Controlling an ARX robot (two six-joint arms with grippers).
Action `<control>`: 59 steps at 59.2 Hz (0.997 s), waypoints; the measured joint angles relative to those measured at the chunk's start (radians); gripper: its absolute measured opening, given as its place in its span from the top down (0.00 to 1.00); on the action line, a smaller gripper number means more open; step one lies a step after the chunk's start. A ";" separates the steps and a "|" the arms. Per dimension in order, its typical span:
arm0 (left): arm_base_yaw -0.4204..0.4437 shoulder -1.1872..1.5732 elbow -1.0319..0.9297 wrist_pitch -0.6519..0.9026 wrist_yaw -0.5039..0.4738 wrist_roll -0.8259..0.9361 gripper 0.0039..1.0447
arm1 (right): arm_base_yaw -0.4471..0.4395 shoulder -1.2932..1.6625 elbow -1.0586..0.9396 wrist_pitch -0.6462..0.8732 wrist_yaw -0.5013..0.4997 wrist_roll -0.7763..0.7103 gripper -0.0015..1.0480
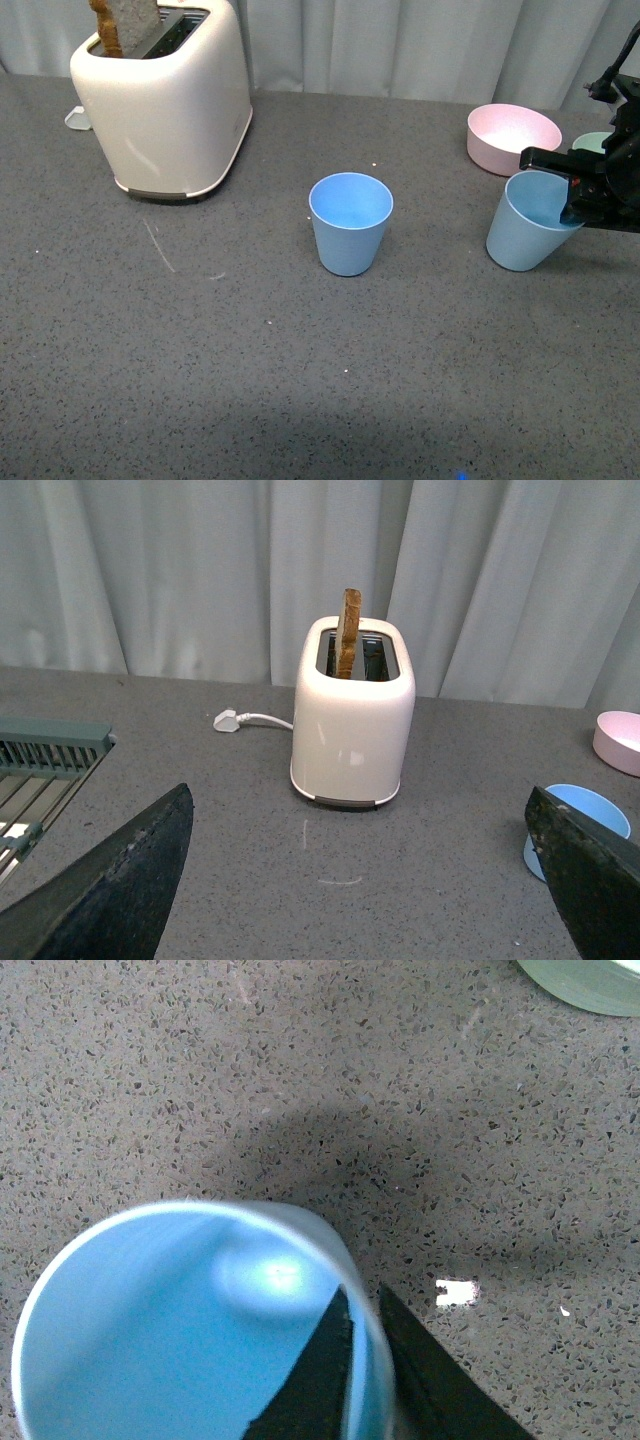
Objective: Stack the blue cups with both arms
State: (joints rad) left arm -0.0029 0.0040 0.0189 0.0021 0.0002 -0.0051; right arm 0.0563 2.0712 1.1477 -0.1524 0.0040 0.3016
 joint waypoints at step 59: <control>0.000 0.000 0.000 0.000 0.000 0.000 0.06 | 0.303 -0.141 0.132 -0.151 -0.198 0.054 0.99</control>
State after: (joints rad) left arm -0.0025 0.0040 0.0189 0.0021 0.0002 -0.0051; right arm 0.3595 1.9305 1.2800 -0.3035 -0.1936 0.3557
